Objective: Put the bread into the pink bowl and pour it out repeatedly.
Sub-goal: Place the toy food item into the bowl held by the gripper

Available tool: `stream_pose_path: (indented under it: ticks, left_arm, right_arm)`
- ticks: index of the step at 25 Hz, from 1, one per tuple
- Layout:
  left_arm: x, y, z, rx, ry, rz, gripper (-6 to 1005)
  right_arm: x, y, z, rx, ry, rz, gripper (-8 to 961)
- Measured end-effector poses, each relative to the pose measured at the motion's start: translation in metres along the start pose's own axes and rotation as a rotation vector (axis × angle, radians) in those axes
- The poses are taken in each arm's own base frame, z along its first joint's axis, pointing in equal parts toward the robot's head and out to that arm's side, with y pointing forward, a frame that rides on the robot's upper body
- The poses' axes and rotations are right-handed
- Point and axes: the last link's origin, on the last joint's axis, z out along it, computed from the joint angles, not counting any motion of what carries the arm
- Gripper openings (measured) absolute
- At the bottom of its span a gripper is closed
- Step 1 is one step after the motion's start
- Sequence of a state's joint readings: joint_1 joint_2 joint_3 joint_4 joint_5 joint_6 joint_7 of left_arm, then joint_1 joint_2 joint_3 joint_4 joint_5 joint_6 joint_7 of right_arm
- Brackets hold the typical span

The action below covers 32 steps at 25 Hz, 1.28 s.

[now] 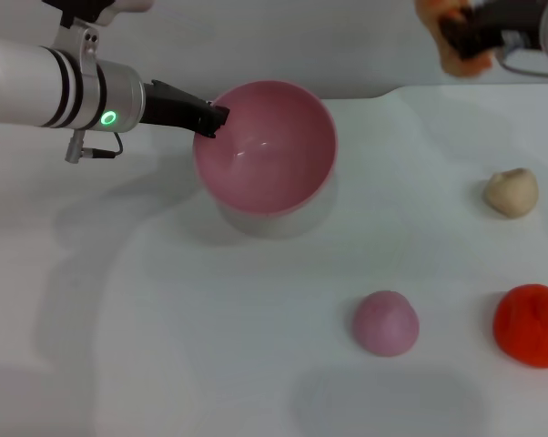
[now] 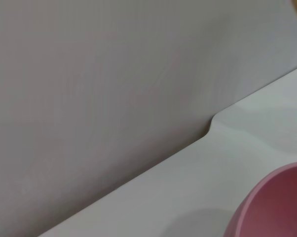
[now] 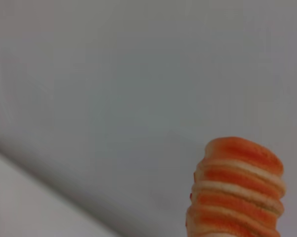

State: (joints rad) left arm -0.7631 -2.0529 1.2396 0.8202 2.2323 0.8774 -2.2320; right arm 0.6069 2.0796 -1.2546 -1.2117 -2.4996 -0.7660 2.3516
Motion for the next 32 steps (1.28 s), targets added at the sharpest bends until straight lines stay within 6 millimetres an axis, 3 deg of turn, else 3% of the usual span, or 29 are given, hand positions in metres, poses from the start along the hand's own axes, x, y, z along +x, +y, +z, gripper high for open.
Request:
stream_pose_path:
  ticks: [8, 14, 16, 22, 32]
  left_arm:
    - [-0.003, -0.002, -0.001, 0.007, -0.001, -0.009, 46]
    - [-0.005, -0.007, -0.002, 0.026, 0.007, -0.019, 46]
    - [-0.006, -0.008, -0.002, 0.029, 0.008, -0.024, 46]
    - [-0.009, -0.012, -0.004, 0.037, 0.009, -0.038, 47]
    - [-0.01, -0.012, -0.003, 0.039, 0.006, -0.036, 47]
  right_arm:
    - [-0.046, 0.037, -0.006, -0.118, -0.212, -0.039, 174]
    - [-0.06, 0.075, -0.009, -0.225, -0.256, -0.101, 169]
    - [-0.06, 0.091, -0.007, -0.267, -0.253, -0.126, 168]
    - [-0.054, 0.111, -0.002, -0.315, -0.229, -0.155, 166]
    - [-0.041, 0.13, 0.007, -0.371, -0.173, -0.206, 184]
